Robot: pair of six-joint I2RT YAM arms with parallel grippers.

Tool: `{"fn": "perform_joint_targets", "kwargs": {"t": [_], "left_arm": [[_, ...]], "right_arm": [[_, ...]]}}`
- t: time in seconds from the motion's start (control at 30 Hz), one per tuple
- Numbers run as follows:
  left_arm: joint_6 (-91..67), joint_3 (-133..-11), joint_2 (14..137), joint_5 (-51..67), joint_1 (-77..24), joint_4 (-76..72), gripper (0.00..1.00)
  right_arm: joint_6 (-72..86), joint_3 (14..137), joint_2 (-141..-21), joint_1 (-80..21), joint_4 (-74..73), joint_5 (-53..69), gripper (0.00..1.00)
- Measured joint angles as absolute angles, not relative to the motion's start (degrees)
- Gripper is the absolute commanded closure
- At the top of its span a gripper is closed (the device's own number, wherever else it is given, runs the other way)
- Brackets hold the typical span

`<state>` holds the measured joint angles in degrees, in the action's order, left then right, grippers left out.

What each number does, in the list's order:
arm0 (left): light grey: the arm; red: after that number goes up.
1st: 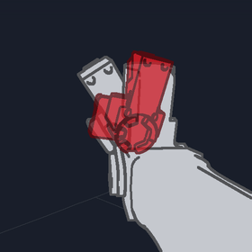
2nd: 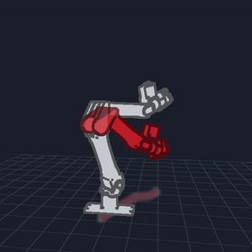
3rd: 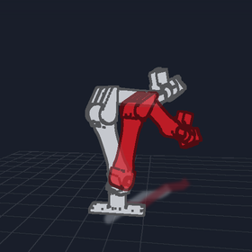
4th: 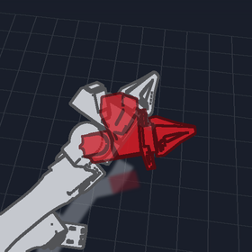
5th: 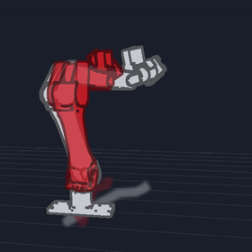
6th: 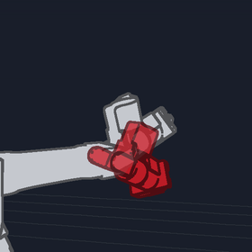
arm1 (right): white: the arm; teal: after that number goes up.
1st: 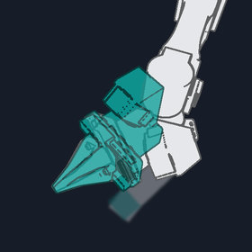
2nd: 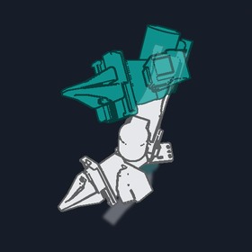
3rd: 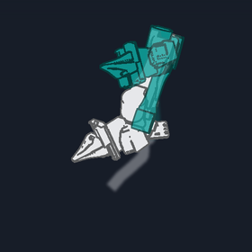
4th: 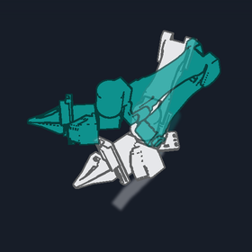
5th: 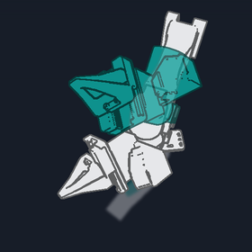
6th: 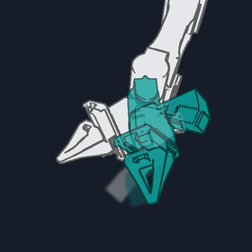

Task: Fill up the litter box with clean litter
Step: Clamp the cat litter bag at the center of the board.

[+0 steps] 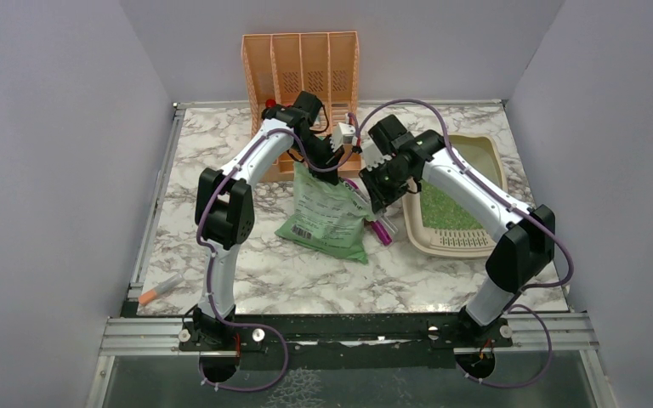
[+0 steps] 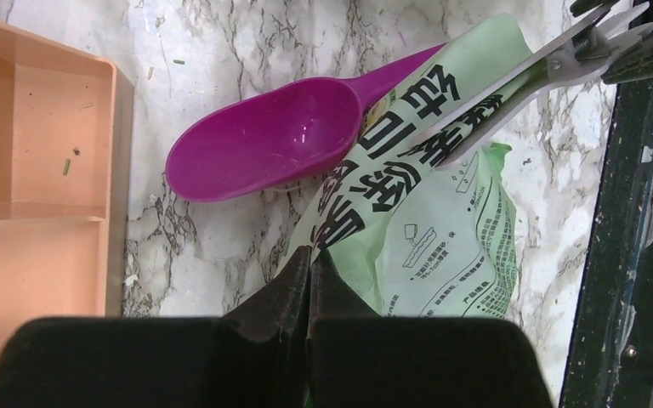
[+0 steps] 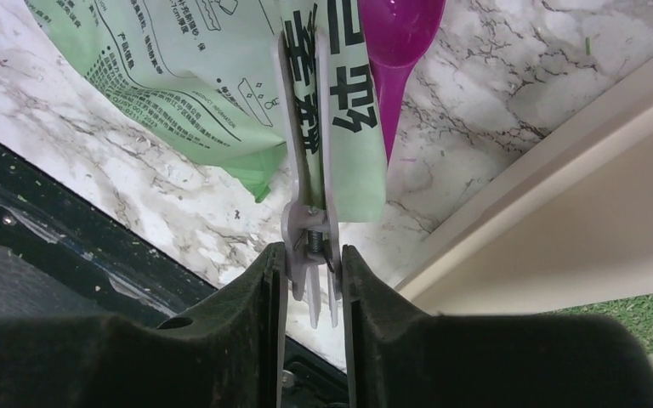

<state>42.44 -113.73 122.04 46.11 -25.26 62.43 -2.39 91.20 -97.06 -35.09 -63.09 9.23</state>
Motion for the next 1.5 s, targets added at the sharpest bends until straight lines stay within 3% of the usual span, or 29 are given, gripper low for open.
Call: {"fn": "perform_joint_targets", "kwargs": {"t": [0.13, 0.27, 0.43, 0.53, 0.87, 1.03, 1.2, 1.27, 1.5], "left_arm": [[42.4, -113.4, 122.0, 45.3, -25.2, 62.2, 1.0], [42.5, -113.4, 122.0, 45.1, -25.3, 62.1, 1.0], [42.8, -113.4, 122.0, 45.1, -25.4, 62.0, 1.0], [43.1, -113.4, 122.0, 45.1, -25.4, 62.0, 1.0], [44.4, -113.3, 122.0, 45.1, -26.0, 62.0, 1.0], [44.9, -113.3, 122.0, 45.3, -25.9, 62.1, 1.0], [45.1, -113.3, 122.0, 45.7, -25.7, 62.3, 1.0], [45.1, -113.3, 122.0, 45.9, -25.6, 62.3, 1.0], [45.3, -113.3, 122.0, 46.1, -25.6, 62.5, 1.0]], "right_arm": [[-2.0, 89.5, -96.9, -35.1, -61.0, 9.3, 0.5], [-1.5, 87.0, -96.2, -35.3, -57.9, 9.3, 0.44], [-0.1, 83.9, -93.3, -35.5, -54.5, 8.2, 0.24], [1.0, 80.8, -89.0, -35.2, -51.3, 6.6, 0.2], [1.1, 68.7, -74.1, -33.4, -37.8, 7.8, 0.26], [-0.7, 62.3, -73.4, -33.4, -31.7, 8.2, 0.2], [-2.1, 52.7, -66.0, -33.4, -22.7, 8.6, 0.2], [-2.9, 50.3, -62.3, -33.4, -20.3, 9.0, 0.22], [-6.0, 49.8, -62.9, -33.4, -17.6, 10.7, 0.44]]}}
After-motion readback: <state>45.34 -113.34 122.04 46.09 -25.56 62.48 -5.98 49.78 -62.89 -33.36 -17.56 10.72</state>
